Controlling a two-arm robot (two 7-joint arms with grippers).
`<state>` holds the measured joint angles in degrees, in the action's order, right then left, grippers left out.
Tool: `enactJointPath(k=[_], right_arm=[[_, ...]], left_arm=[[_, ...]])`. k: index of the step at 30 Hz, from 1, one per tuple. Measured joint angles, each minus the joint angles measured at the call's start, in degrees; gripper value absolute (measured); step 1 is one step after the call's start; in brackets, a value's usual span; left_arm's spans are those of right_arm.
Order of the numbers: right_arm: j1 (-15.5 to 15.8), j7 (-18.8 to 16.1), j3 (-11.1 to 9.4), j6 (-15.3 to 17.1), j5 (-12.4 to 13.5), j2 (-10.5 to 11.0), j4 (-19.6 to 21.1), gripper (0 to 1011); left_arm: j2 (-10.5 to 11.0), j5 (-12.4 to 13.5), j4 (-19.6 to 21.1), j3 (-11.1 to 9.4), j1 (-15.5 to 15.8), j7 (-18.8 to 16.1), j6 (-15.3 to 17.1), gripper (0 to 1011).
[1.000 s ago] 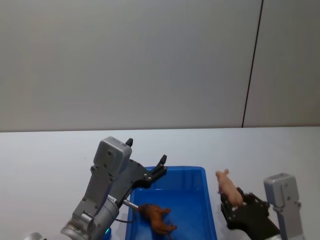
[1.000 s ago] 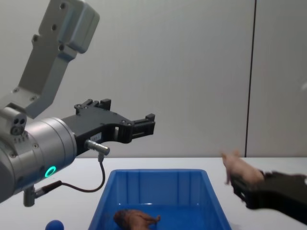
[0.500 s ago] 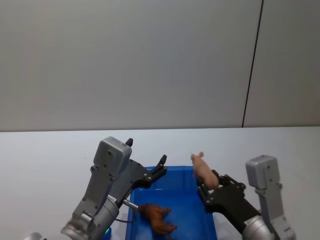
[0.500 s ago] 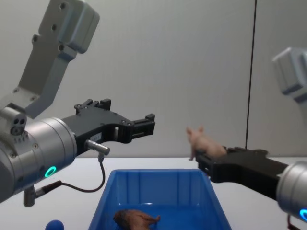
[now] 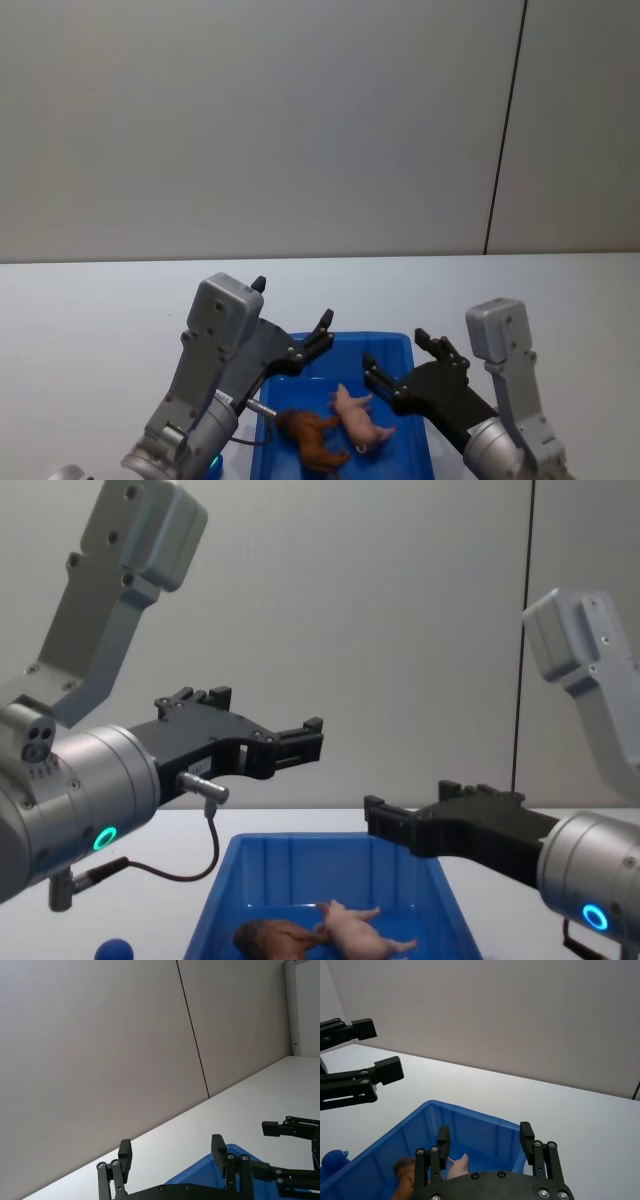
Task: Pick up the two dolls from the table and place them into the box.
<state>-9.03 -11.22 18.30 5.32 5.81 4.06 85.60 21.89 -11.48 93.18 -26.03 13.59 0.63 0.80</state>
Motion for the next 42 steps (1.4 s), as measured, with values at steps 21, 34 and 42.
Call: enactJointPath(k=[21,34,42], right_arm=[[6.2,10.1,-2.42,-3.55,1.45,3.64,6.15,1001],[9.83,13.95,-3.69,-5.05,3.22,5.72,9.39,1001],[10.73,14.86,-3.99,-5.38,3.63,6.24,10.21,1001]], left_arm=[[0.0,0.0,0.0,0.0,0.0,0.0,0.0,1001],[0.01,0.0,0.01,0.03,-0.04,0.0,0.08,1001],[0.67,-0.45,0.96,0.47,-0.63,-0.72,1.76,1001]])
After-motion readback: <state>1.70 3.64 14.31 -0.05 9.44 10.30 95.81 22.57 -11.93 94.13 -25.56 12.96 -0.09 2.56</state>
